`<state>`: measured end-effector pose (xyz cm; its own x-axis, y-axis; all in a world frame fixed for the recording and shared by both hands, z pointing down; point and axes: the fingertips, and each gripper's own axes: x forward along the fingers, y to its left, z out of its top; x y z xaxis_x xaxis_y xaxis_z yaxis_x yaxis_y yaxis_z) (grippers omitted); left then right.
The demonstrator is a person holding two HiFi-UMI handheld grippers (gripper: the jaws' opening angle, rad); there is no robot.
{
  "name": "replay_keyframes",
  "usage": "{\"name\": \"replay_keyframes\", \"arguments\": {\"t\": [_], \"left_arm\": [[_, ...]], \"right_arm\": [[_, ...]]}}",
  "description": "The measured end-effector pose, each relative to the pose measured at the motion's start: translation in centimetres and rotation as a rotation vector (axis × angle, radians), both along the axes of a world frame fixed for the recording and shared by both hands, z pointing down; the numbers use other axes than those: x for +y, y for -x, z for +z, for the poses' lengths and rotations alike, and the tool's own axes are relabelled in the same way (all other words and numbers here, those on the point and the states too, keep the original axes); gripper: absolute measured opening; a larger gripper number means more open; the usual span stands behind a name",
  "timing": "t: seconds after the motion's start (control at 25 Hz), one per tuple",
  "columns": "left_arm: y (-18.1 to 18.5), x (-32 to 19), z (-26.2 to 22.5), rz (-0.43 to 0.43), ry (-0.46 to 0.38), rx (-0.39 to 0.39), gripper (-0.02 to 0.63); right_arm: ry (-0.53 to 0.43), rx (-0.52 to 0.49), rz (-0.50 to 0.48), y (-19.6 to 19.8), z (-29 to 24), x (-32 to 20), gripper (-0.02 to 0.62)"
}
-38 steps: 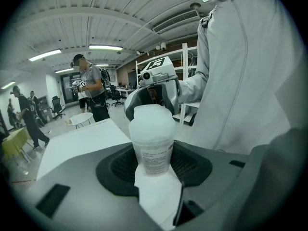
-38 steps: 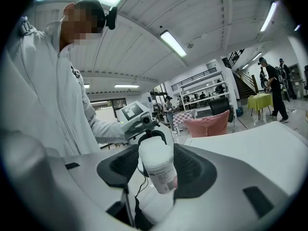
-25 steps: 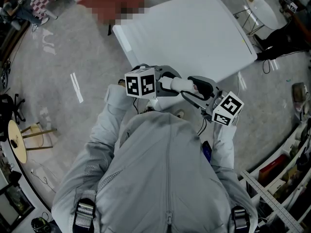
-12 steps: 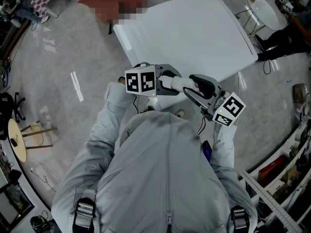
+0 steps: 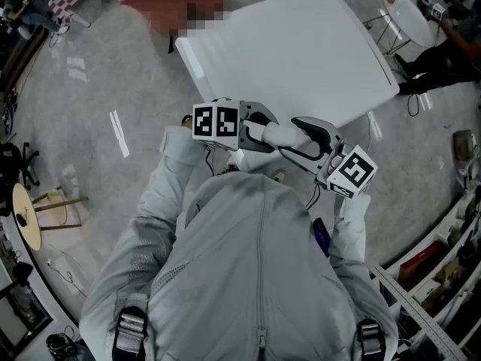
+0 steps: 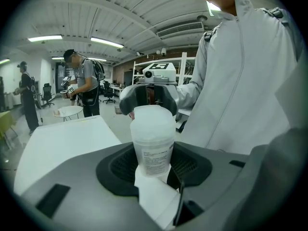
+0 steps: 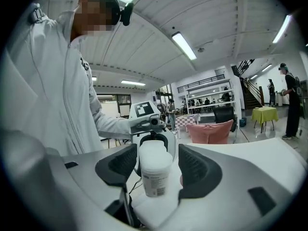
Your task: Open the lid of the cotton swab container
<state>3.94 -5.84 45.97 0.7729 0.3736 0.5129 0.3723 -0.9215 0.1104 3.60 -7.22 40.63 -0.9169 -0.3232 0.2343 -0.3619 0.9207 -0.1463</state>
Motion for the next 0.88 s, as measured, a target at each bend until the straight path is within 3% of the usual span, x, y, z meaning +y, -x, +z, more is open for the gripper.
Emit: {"name": "replay_keyframes", "arguments": {"t": [0.32, 0.56, 0.72, 0.88], "left_arm": [[-0.1, 0.3, -0.4, 0.018, 0.008, 0.007, 0.204], [0.0, 0.2, -0.8, 0.014, 0.017, 0.027, 0.204], [-0.7, -0.5, -1.1, -0.009, -0.069, 0.042, 0.202], [-0.8, -0.4, -0.8, 0.000, -0.072, 0.030, 0.202]], "right_arm": [[-0.010, 0.021, -0.032, 0.5, -0.1, 0.1, 0.261], [0.048, -0.044, -0.037, 0.5, -0.4, -0.1, 0.242], [0.150, -0.220, 0.006, -0.3, -1.7, -1.1, 0.236], [0.155, -0.187, 0.002, -0.2, -1.4, -1.0, 0.237]]}}
